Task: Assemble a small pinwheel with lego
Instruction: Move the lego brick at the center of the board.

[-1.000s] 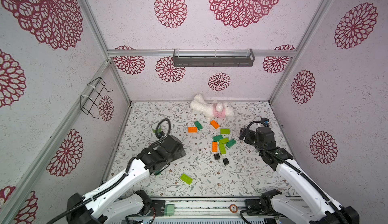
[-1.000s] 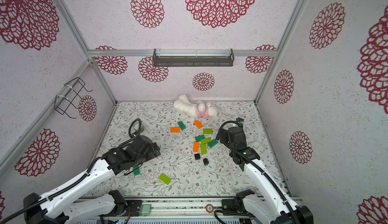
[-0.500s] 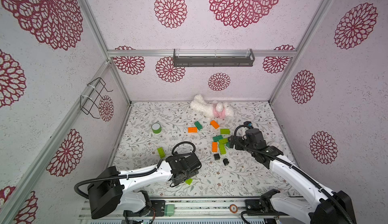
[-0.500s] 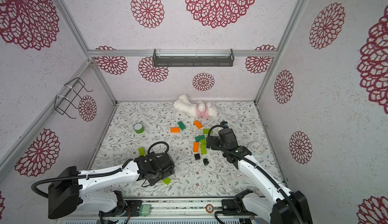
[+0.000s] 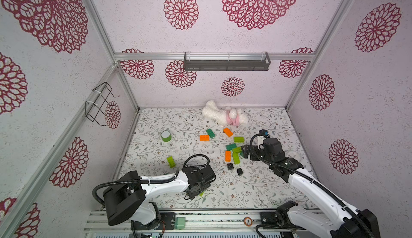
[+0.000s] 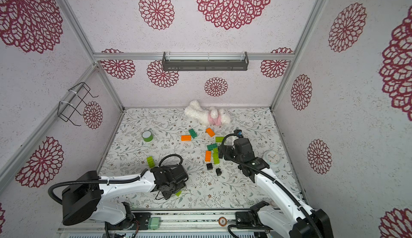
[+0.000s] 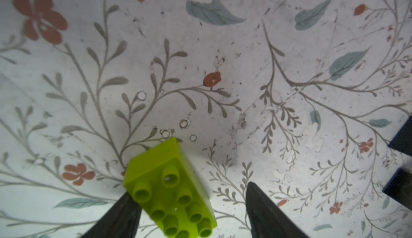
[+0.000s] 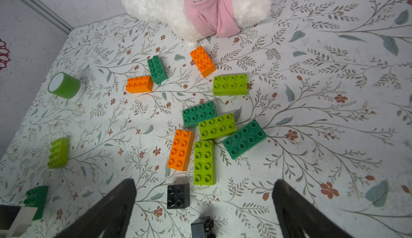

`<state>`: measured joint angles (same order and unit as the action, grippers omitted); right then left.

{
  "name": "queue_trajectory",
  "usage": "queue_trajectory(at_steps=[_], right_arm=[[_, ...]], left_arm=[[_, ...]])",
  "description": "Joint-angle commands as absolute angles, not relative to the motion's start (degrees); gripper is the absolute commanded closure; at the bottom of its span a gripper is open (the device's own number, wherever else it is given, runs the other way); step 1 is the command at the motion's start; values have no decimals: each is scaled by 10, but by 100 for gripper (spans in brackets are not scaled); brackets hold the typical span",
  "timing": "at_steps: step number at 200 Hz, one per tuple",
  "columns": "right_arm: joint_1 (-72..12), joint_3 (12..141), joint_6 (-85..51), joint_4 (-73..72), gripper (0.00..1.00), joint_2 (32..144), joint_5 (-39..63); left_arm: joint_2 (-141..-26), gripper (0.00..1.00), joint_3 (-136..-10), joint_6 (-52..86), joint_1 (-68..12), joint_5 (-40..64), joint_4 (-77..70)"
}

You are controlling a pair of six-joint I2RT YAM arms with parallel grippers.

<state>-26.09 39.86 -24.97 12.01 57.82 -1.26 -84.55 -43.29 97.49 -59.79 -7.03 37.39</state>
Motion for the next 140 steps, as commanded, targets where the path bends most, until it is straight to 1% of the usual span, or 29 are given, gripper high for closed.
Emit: queue_trajectory(at_steps=[1, 12, 31, 46, 53, 72, 95, 98, 104, 109, 140], right_arm=[[-264, 401, -240, 111, 1, 561, -14], [-264, 400, -239, 111, 1, 559, -15], [-264, 400, -240, 112, 1, 558, -20], [-264, 397, -241, 112, 1, 554, -24], [-264, 396, -242, 112, 1, 552, -27], [-264, 395, -244, 114, 1, 544, -33], [-264, 395, -247, 121, 1, 532, -41], [-264, 394, -248, 121, 1, 531, -41], [-264, 394, -248, 122, 1, 527, -41], [-264, 393, -248, 123, 1, 524, -42], [-264, 391, -251, 126, 1, 521, -48]], left_arm=[[-859, 37, -459, 990, -602, -96, 402], [-864, 45, -469, 986, -604, -105, 418], [-875, 56, -481, 968, -603, -113, 435], [-888, 66, -488, 924, -593, -107, 424], [-898, 69, -497, 899, -587, -104, 426], [-927, 70, -532, 831, -577, -95, 434], [-951, 72, -558, 799, -575, -104, 452], [-953, 73, -562, 795, -573, -105, 455], [-956, 79, -565, 787, -570, -108, 457], [-957, 79, -567, 780, -568, -108, 457], [-964, 74, -564, 732, -536, -95, 429]])
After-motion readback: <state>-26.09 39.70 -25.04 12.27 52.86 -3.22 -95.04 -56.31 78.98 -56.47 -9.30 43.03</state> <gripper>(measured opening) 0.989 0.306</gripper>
